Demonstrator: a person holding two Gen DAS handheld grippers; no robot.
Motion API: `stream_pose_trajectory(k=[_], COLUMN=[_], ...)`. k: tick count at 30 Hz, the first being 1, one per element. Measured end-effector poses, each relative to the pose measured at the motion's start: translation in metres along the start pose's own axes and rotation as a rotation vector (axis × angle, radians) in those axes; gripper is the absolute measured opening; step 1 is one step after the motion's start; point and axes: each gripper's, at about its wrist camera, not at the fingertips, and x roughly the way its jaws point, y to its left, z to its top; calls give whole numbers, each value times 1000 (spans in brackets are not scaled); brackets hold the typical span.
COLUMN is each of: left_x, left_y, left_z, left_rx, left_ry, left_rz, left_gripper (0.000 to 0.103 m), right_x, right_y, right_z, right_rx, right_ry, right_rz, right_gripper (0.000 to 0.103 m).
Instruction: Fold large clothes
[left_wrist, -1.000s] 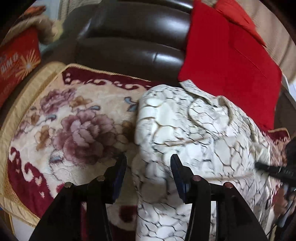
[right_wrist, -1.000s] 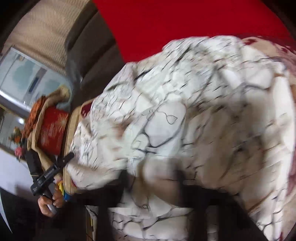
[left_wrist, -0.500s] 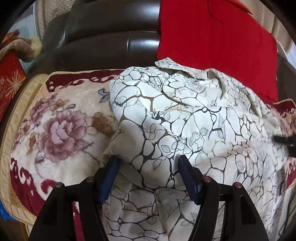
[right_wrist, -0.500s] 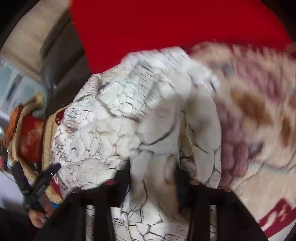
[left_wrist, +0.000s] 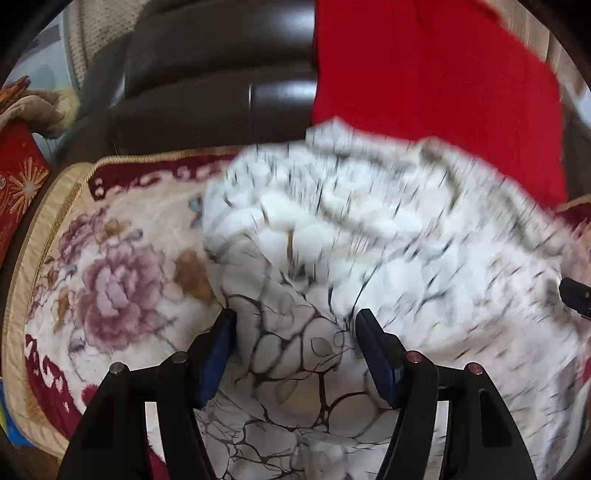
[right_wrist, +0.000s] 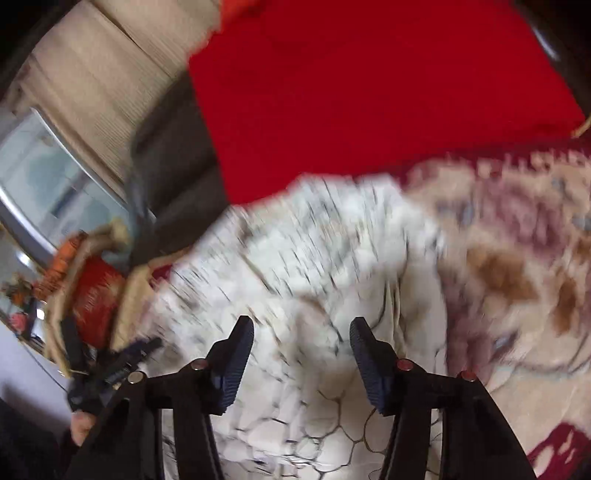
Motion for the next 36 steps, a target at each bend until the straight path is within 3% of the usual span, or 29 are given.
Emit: stream_pose_trajectory(k=[2,5,10,12,14,17,19,21,24,27,30,33,36], left_x=[11,0,-38,-43,-33,-14,-15,-29,-56,-84,-107,-117,-117], left_y=[-5,-6,5,5,6,8,9,11,23,46,74,96,121], left_z=[-6,-7,-18,-26,-34,-42,-40,-38,-45,-68,-110,-149,-199], left_rx=[37,59,34,45,46,15,13,22,13,-1,-6,-21,-88], left_ry=[21,13,-80,-91,-50,23,28,6,-29,-47,-46,-8,59], left_rz=[36,33,-21,-7,5,-12,-7,-17,-40,-66,-46,-25,-94], left_gripper=[69,69,69,71,72,72,72,72,72,75,83,83,84], right_x=[27,21,-18,-32,-26,16,18,7,-19,-50,-80,-102,-119], right_y=[-9,-3,4,11,17,6,6,14,19,16,2,-14,-35], right_z=[-9,-10,-12,-19,-26,-40,-41,-39,-36,-43,-58,-73,-91], right_rx=[9,-24,-19,-60,-86,-69,-66,-67,-69,-73,-79,-70,-50], right_ry=[82,63,7,-22,15,154,143,142,125,81,71,80,83], right_rz=[-46,-59,33,68,66,-13,-23,-16,65,112,126,128,114], right_gripper=[50,47,47,48,49,49,49,54,66,78,78,78,79])
